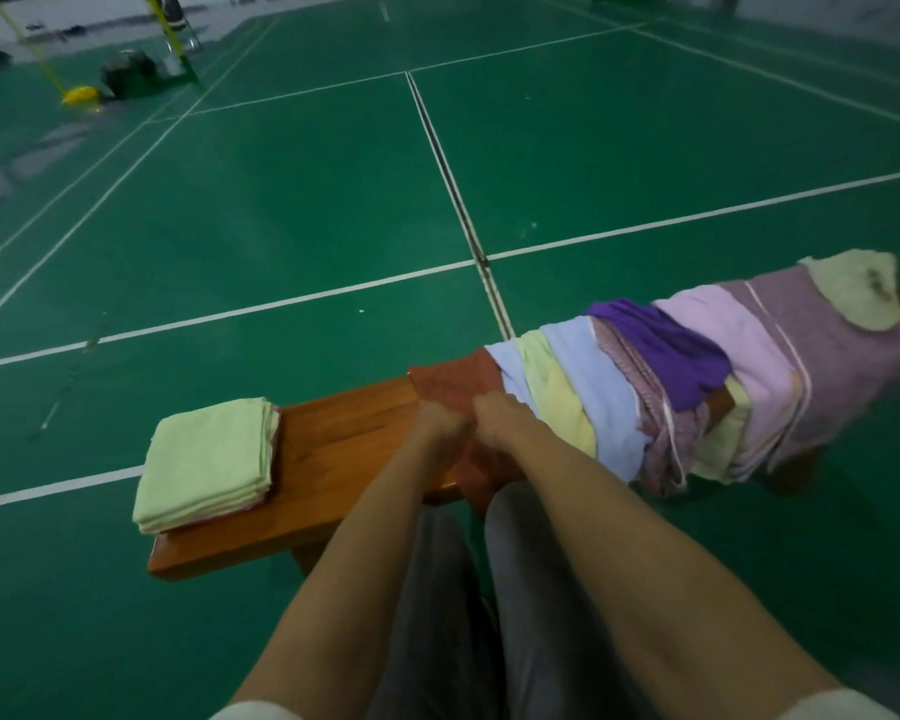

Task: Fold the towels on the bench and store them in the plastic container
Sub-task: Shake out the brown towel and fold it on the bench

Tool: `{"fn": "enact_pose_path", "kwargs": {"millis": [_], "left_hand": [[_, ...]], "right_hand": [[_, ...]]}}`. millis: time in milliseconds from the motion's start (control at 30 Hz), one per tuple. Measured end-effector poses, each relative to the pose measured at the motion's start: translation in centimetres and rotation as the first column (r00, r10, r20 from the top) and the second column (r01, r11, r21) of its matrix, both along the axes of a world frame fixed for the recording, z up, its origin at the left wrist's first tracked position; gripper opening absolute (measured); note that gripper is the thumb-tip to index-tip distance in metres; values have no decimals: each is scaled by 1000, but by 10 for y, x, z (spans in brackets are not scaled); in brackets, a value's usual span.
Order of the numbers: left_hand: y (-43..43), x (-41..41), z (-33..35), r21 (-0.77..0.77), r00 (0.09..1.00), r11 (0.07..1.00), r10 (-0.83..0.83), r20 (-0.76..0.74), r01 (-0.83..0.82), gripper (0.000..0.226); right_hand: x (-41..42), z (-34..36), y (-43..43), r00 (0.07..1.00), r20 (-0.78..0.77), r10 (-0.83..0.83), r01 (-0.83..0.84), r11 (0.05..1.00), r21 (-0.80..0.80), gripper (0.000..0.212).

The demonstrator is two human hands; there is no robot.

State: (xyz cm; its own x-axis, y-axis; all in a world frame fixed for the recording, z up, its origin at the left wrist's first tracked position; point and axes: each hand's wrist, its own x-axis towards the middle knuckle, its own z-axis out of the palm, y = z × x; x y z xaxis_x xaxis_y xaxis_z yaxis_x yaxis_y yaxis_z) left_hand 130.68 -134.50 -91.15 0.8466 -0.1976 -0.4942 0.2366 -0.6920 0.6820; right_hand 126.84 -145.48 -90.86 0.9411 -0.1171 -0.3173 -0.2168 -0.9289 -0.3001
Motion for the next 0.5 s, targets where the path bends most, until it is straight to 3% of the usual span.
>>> {"fn": "enact_pose_path", "kwargs": {"millis": [33, 100, 200, 333, 500], "left_hand": [[1, 5, -10, 32, 998, 997, 65, -21, -65, 9], [-2, 4, -13, -47, 967, 978, 194, -165, -204, 5], [-9, -1, -9, -109, 937, 974, 157, -312, -199, 9], [-18, 5, -22, -118, 942, 959, 224, -250, -259, 20], [-20, 25, -20, -310, 934, 883, 312, -172, -352, 26]], "right_hand": [[-1, -6, -3, 1000, -24, 8, -8, 1000, -12, 35], [-4, -17, -6, 998, -57, -3, 3, 1000, -2, 38], [-4, -24, -8, 997, -58, -40, 42, 999, 25, 41], [3, -22, -11, 994, -77, -82, 88, 993, 74, 39], [13, -15, -19, 988, -2, -153, 152, 979, 133, 36]]}}
